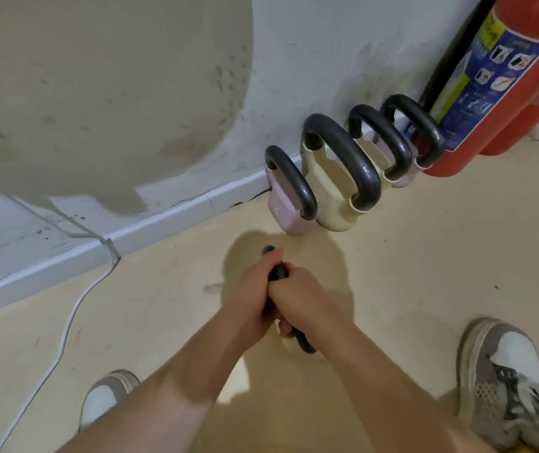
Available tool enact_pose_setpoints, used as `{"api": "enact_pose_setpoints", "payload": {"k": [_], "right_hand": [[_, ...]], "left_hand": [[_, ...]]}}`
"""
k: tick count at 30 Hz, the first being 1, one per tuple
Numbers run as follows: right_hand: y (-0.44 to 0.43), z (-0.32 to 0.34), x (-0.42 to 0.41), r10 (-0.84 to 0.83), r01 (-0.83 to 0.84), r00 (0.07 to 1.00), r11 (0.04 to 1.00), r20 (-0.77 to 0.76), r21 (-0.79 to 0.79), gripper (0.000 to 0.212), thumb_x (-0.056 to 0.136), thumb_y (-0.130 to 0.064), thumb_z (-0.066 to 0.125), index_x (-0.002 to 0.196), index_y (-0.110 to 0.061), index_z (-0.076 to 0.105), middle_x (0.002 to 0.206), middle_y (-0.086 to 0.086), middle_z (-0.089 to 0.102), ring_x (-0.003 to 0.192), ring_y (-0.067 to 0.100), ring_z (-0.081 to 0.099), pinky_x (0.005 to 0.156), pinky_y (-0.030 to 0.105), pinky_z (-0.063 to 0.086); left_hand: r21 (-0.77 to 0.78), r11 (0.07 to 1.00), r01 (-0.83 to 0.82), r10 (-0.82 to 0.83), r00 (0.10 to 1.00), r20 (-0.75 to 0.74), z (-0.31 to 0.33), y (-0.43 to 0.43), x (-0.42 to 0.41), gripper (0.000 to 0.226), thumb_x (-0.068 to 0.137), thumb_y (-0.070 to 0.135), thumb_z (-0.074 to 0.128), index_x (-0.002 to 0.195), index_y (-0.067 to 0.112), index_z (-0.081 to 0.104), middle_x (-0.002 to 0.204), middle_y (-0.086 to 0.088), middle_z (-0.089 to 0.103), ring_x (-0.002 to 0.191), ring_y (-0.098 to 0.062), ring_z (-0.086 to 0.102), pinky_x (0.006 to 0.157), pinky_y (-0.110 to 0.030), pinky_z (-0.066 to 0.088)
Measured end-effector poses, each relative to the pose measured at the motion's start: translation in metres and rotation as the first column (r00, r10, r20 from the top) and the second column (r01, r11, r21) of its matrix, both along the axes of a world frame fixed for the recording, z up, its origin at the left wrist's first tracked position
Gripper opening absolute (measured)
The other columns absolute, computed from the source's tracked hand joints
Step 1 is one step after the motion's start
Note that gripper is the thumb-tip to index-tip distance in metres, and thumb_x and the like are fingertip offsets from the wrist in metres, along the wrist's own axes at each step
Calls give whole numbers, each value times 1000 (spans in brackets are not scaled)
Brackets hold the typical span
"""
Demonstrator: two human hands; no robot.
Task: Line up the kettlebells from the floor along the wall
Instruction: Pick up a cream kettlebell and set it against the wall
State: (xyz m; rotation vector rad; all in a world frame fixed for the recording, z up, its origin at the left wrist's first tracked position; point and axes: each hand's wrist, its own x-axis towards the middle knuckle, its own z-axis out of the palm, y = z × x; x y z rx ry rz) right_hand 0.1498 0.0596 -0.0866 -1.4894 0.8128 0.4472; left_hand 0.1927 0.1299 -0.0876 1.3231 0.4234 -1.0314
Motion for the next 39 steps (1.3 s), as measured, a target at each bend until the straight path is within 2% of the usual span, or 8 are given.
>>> {"api": "enact_pose_setpoints", "payload": {"k": [3, 9, 14, 20, 26, 29, 32, 39], "right_hand": [[-10, 0, 30, 11, -4, 997, 996, 80, -85, 13, 75, -19, 46, 83, -19, 56, 51, 5, 53, 34, 22, 45, 45, 31, 43], [-18, -5, 69, 3, 16, 985, 993, 170, -114, 7, 78, -21, 52, 72, -24, 54, 45, -4, 47, 31, 14, 42, 41, 26, 41], [-23, -9, 123, -43, 84, 972, 982, 230, -172, 8, 82, -16, 52, 84, -15, 59, 59, 5, 57, 40, 19, 50, 42, 26, 45], [-10, -16, 113, 83, 18, 931, 962, 355, -271, 4, 76, -9, 59, 78, -13, 57, 72, 10, 63, 64, 24, 62, 64, 37, 52], [4, -31, 110, -55, 154, 942, 947, 330, -282, 20, 77, -23, 57, 91, -12, 67, 69, 14, 68, 68, 33, 66, 67, 45, 55], [-12, -26, 118, 122, -32, 948, 956, 294, -291, 11, 80, -15, 58, 69, -14, 59, 56, 2, 57, 57, 22, 58, 61, 36, 49], [-28, -22, 128, 229, -138, 937, 936, 265, -323, 32, 79, -10, 61, 54, -22, 46, 50, -6, 47, 50, 10, 47, 54, 25, 39], [-19, -33, 121, 33, 91, 939, 936, 341, -340, 32, 79, -13, 58, 51, -19, 44, 46, -4, 43, 46, 13, 42, 49, 26, 35]], "left_hand": [[-25, 1000, -3, 3, 1000, 9, 1, -8, 31, 49, 96, 35, 49, 50, 21, 60, 54, 1, 54, 49, -14, 52, 54, -30, 34], [25, 999, -34, 31, 994, 103, 2, -18, 74, 33, 98, 33, 47, 80, 11, 63, 63, -2, 68, 60, -14, 64, 63, -29, 49], [13, 997, -74, 71, 984, 162, -1, -29, 128, 29, 97, 31, 48, 83, 9, 62, 61, -1, 72, 57, -14, 70, 66, -32, 51], [30, 990, -137, 129, 973, 191, -10, -18, 147, 31, 96, 27, 45, 83, 5, 63, 71, -8, 72, 76, -26, 68, 71, -34, 54], [140, 985, -101, 78, 983, 165, -3, -30, 155, 29, 90, 32, 51, 77, 7, 60, 56, -6, 60, 55, -23, 55, 55, -29, 47], [82, 969, -231, 218, 965, 145, -7, -29, 152, 31, 93, 30, 48, 69, 10, 51, 49, -3, 55, 49, -20, 50, 54, -27, 45], [-11, 935, -354, 353, 929, 113, -8, -30, 153, 35, 99, 33, 44, 75, 9, 46, 43, -2, 55, 43, -17, 50, 55, -28, 45], [60, 989, -138, 127, 979, 158, -11, -36, 163, 38, 99, 44, 41, 84, 10, 49, 56, -5, 59, 54, -19, 54, 62, -33, 47]]}}
